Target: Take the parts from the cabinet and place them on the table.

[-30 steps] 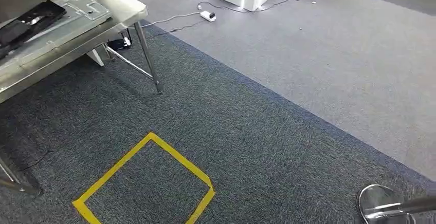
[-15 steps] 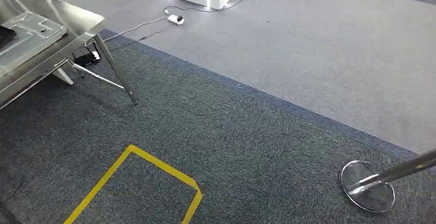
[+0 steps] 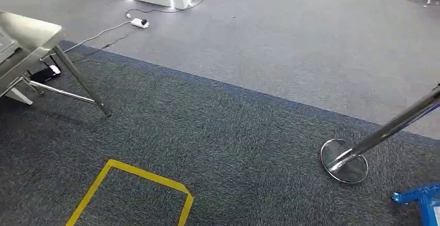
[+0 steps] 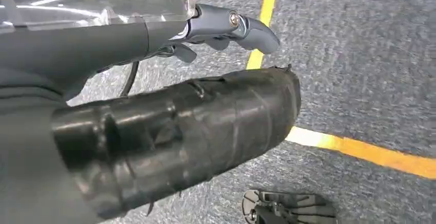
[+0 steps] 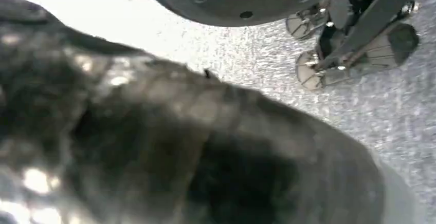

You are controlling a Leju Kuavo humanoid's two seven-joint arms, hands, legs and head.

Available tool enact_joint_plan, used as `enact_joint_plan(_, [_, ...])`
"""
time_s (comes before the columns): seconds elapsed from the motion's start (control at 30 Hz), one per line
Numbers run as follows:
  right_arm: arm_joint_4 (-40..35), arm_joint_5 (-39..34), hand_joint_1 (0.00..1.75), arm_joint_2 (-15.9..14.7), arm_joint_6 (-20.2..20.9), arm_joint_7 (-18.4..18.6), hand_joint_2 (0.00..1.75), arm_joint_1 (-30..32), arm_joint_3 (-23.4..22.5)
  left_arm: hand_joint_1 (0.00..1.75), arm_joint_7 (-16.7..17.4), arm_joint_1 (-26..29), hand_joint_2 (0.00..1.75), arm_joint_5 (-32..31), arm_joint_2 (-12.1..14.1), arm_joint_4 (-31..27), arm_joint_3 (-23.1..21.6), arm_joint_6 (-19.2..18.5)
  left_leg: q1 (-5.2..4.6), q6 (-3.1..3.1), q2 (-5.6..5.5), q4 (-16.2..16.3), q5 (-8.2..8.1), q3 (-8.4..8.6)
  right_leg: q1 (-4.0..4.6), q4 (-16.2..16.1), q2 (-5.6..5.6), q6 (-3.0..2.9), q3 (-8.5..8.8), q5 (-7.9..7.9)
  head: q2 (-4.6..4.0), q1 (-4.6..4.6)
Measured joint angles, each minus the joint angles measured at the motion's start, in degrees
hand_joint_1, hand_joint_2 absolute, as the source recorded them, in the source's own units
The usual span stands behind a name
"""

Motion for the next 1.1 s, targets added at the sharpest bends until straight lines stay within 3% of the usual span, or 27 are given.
enact_joint_plan(0.03, [0.0, 0.2, 0.00, 0.0, 0.0, 0.3, 0.00, 0.1, 0.1, 0.00, 0.0, 0.0, 0.00, 0.0, 0.0, 0.0, 0.0, 0.0, 0.00, -0.23, 0.55, 0.0, -0.17, 0.35, 0.03, -5.4, -1.47, -0.21, 3.12, 1.92, 0.00, 0.00])
enact_joint_plan(0.07, [0.0, 0.3, 0.00, 0.0, 0.0, 0.5, 0.00, -0.1, 0.2, 0.00, 0.0, 0.0, 0.00, 0.0, 0.0, 0.0, 0.1, 0.0, -0.33, -0.65, 1.11, 0.1, -0.45, 0.45, 0.61, -8.3, -3.85, -0.61, 4.53, 1.35, 0.00, -0.02])
enact_joint_plan(0.2, [0.1, 0.8, 0.00, 0.1, 0.0, 0.7, 0.00, 0.2, 0.5, 0.00, 0.2, -0.3, 0.00, 0.0, 0.0, 0.0, 0.2, 0.0, -0.38, -1.91, 2.97, 0.0, -0.89, 1.28, 0.94, -8.5, -1.35, -1.72, 4.18, 1.76, 0.00, -0.04])
enact_joint_plan(0.23, [0.1, 0.9, 0.00, 0.2, 0.1, 0.7, 0.00, 0.1, 0.5, 0.00, 0.2, -0.3, 0.00, 0.0, 0.0, 0.0, 0.2, 0.0, -0.02, -2.40, 2.03, 0.5, -1.44, 1.06, 0.29, -9.0, -0.74, -2.26, 4.84, 2.19, 0.00, -0.07])
enact_joint_plan(0.27, [0.1, 1.0, 0.00, 0.4, 0.1, 0.9, 0.00, 0.0, 0.6, 0.00, 0.1, -0.3, 0.00, 0.0, 0.0, 0.0, 0.3, 0.0, 0.07, -2.68, -1.16, 2.3, -2.87, 0.50, 0.31, -9.1, -0.30, -2.50, 4.82, 2.30, 0.00, -0.11])
enact_joint_plan(0.3, [0.1, 1.1, 0.00, 0.4, 0.1, 1.0, 0.00, 0.0, 0.6, 0.00, 0.1, -0.2, 0.00, 0.0, 0.0, 0.0, 0.3, 0.1, 0.15, -2.78, -3.01, 6.1, -5.30, -1.26, 0.36, -9.1, 0.15, -2.79, 4.72, 2.40, 0.00, -0.15])
enact_joint_plan(0.37, [0.2, 1.2, 0.00, 0.5, 0.4, 1.1, 0.00, -0.1, 0.7, 0.00, 0.1, 0.0, 0.00, 0.0, 0.0, 0.0, 0.5, 0.1, 0.18, -2.93, -3.89, 15.6, -9.48, -5.81, 0.60, -9.0, 1.51, -3.05, 4.56, 2.40, 0.00, -0.13])
enact_joint_plan(0.4, [0.2, 1.3, 0.00, 0.5, 0.5, 1.2, 0.00, 0.0, 0.7, 0.00, 0.2, 0.1, 0.00, 0.0, 0.0, 0.0, 0.6, 0.1, 0.18, -2.96, -3.91, 18.5, -9.87, -7.35, 0.66, -9.0, 2.29, -3.05, 4.54, 2.40, 0.00, -0.15])
enact_joint_plan(0.43, [0.2, 1.4, 0.00, 0.5, 0.6, 1.2, 0.00, 0.0, 0.8, 0.00, 0.2, 0.2, 0.00, 0.0, 0.0, 0.0, 0.7, 0.1, 0.18, -2.92, -3.92, 18.5, -8.75, -7.64, 0.67, -8.9, 3.16, -3.05, 4.59, 2.39, 0.00, -0.13])
enact_joint_plan(0.47, [0.2, 1.4, 0.00, 0.5, 0.8, 1.2, 0.00, 0.0, 0.9, 0.00, 0.2, 0.2, 0.00, 0.0, 0.0, 0.0, 0.7, 0.1, 0.18, -2.79, -3.96, 15.6, -6.32, -6.59, 0.65, -8.8, 4.07, -3.03, 4.66, 2.38, 0.00, -0.15])
enact_joint_plan(0.5, [0.2, 1.4, 0.00, 0.5, 0.8, 1.3, 0.00, 0.0, 0.9, 0.00, 0.2, 0.2, 0.00, 0.0, 0.0, 0.0, 0.7, 0.1, 0.20, -2.65, -4.26, 10.6, -3.23, -4.53, 0.60, -8.7, 4.99, -2.96, 4.74, 2.33, 0.00, -0.15])
enact_joint_plan(0.53, [0.2, 1.4, 0.00, 0.5, 0.8, 1.3, 0.00, 0.0, 0.9, 0.00, 0.2, 0.2, 0.00, 0.0, 0.0, 0.0, 0.8, 0.1, 0.27, -2.47, -5.43, 5.0, -0.29, -2.14, 0.55, -8.5, 5.82, -2.79, 4.76, 2.23, 0.00, -0.13])
enact_joint_plan(0.57, [0.2, 1.4, 0.00, 0.7, 0.8, 1.3, 0.00, 0.0, 0.9, 0.00, 0.2, 0.3, 0.00, 0.0, 0.1, 0.0, 0.8, 0.1, 0.43, -2.23, -8.33, 1.8, 0.01, -0.91, 0.44, -8.3, 6.32, -2.57, 4.54, 2.11, 0.00, -0.11])
enact_joint_plan(0.6, [0.2, 1.5, 0.00, 0.7, 0.8, 1.3, 0.00, -0.2, 1.0, 0.00, 0.2, 0.3, 0.00, 0.0, 0.1, 0.0, 0.8, 0.1, 0.29, -2.22, -8.49, 1.2, -0.09, -0.92, 0.74, -7.8, 6.96, -2.22, 4.26, 1.96, 0.00, -0.13])
enact_joint_plan(0.7, [0.2, 1.8, 0.00, 0.7, 1.0, 1.3, 0.00, 0.1, 1.0, 0.00, 0.0, -0.3, 0.00, 0.0, 0.1, 0.0, 0.8, 0.0, -0.11, -1.43, -6.92, 1.3, 0.07, -0.60, 0.28, -8.4, 8.31, -1.08, 3.97, 2.44, 0.00, -0.11])
enact_joint_plan(0.73, [0.2, 1.9, 0.00, 0.6, 1.1, 1.1, 0.00, 0.1, 1.0, 0.00, -0.1, -0.3, 0.00, 0.1, 0.1, 0.0, 0.9, 0.0, 0.53, -0.66, -6.05, 0.4, 0.64, -0.46, 0.57, -8.0, 7.74, -0.82, 3.74, 2.20, 0.00, -0.09])
enact_joint_plan(0.77, [0.2, 2.0, 0.00, 0.6, 1.1, 0.9, 0.00, 0.1, 1.0, 0.00, -0.3, -0.3, 0.00, 0.1, 0.1, 0.0, 0.9, -0.1, 0.39, -0.30, -5.32, 0.1, 0.81, -0.31, 0.70, -6.9, 4.26, -0.78, 3.24, 1.26, 0.00, -0.04])
enact_joint_plan(0.8, [0.2, 2.2, 0.00, 0.6, 1.1, 0.8, 0.00, -0.1, 1.1, 0.00, -0.5, -0.3, 0.00, 0.1, 0.1, 0.0, 0.9, -0.2, 0.31, 0.06, -4.75, 0.1, 0.83, -0.36, 0.73, -4.0, 2.33, -0.67, 1.78, -0.76, 0.00, 0.00])
enact_joint_plan(0.87, [0.2, 2.2, 0.00, 0.6, 1.2, 0.5, 0.00, -0.5, 1.2, 0.00, -0.7, -0.2, 0.00, 0.2, 0.1, 0.0, 0.9, -0.2, 0.04, 0.24, -2.96, 0.1, 0.69, -0.48, 0.42, 5.5, 1.29, -0.32, -2.82, -5.33, 0.00, -0.02])
enact_joint_plan(0.9, [0.2, 2.3, 0.00, 0.5, 1.3, 0.4, 0.00, -0.5, 1.2, 0.00, -0.8, -0.2, 0.00, 0.3, 0.2, 0.0, 1.0, -0.2, -0.01, 0.24, -2.08, 0.1, 0.60, -0.52, 0.32, 8.7, 1.20, -0.17, -4.38, -6.20, 0.00, 0.02])
enact_joint_plan(0.93, [0.2, 2.3, 0.00, 0.5, 1.4, 0.4, 0.00, -0.5, 1.2, 0.00, -1.0, -0.2, 0.00, 0.3, 0.2, 0.0, 1.0, -0.2, -0.01, 0.21, -1.33, 0.2, 0.55, -0.47, 0.21, 9.3, 1.13, -0.07, -4.63, -5.63, 0.00, -0.02])
enact_joint_plan(0.97, [0.2, 2.3, 0.00, 0.5, 1.4, 0.4, 0.00, -0.5, 1.3, 0.00, -1.1, -0.3, 0.00, 0.3, 0.2, 0.0, 1.1, -0.2, -0.01, 0.19, -0.64, 0.2, 0.43, -0.40, 0.10, 7.2, 0.97, -0.02, -3.51, -3.94, 0.00, 0.02])
enact_joint_plan(1.03, [0.2, 2.4, 0.00, 0.4, 1.6, 0.4, 0.00, -0.4, 1.3, 0.00, -1.1, -0.5, 0.00, 0.3, 0.2, 0.0, 1.1, -0.4, -0.01, -0.11, 0.52, 0.3, 0.07, 0.00, 0.03, -3.0, -0.49, -0.23, 2.05, 1.05, 0.00, 0.02])
enact_joint_plan(1.07, [0.2, 2.4, 0.00, 0.4, 1.7, 0.4, 0.00, -0.5, 1.3, 0.00, -1.0, -0.5, 0.00, 0.3, 0.2, 0.0, 1.1, -0.4, -0.08, -0.40, 1.02, 0.4, -0.17, 0.25, 0.28, -7.7, -3.59, -0.54, 4.46, 1.82, 0.00, 0.02])
enact_joint_plan(1.1, [0.2, 2.5, 0.00, 0.4, 1.9, 0.4, 0.00, -0.6, 1.4, 0.00, -1.0, -0.5, 0.00, 0.3, 0.2, 0.0, 1.1, -0.4, -0.47, -0.87, 1.57, 0.6, -0.48, 0.30, 1.02, -8.2, -3.97, -0.88, 4.53, 1.49, 0.00, 0.00])
